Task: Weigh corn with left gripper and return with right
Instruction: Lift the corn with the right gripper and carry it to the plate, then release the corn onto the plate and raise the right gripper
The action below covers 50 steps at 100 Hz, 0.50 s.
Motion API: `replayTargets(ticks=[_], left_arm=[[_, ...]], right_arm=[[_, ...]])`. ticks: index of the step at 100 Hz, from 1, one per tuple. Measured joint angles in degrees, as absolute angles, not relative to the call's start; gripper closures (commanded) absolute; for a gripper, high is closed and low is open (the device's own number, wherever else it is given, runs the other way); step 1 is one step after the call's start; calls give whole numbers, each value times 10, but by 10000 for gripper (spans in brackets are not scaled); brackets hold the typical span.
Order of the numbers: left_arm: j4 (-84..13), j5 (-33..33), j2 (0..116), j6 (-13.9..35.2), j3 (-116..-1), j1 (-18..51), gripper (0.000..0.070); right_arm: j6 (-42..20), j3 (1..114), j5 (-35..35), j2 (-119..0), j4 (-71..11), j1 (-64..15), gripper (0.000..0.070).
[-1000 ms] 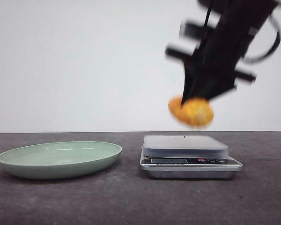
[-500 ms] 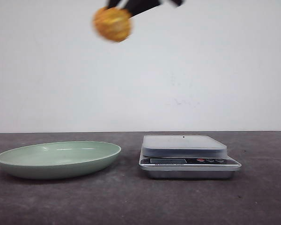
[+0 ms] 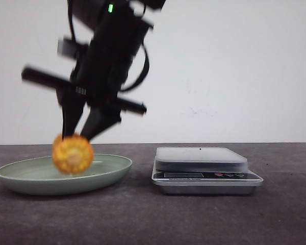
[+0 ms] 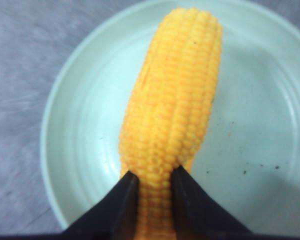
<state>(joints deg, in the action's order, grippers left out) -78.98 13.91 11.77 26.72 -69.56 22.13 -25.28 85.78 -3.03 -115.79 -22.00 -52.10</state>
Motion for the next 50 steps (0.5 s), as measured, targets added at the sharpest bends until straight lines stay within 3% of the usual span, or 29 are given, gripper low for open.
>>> replayTargets(ticks=[4,13,18,23,50], left_arm=[[-792,139,118,267,-696,221,237],[-799,139,118,267,-696,221,237],[-805,139,118,267,-696,221,237],[-808,139,118,266,-696,221,237],[-808,139,118,258,-696,221,237]], right_arm=[[-259,858,-30,-1164,-214,-521,585],[-267,858,-30,-1167,-200,-521,301],[-270,858,-30,-1167,-187,-521,194],[-273,858,-31,-1167,-175,-521,166],[-267,858,-32,-1136,-200,-499,167]])
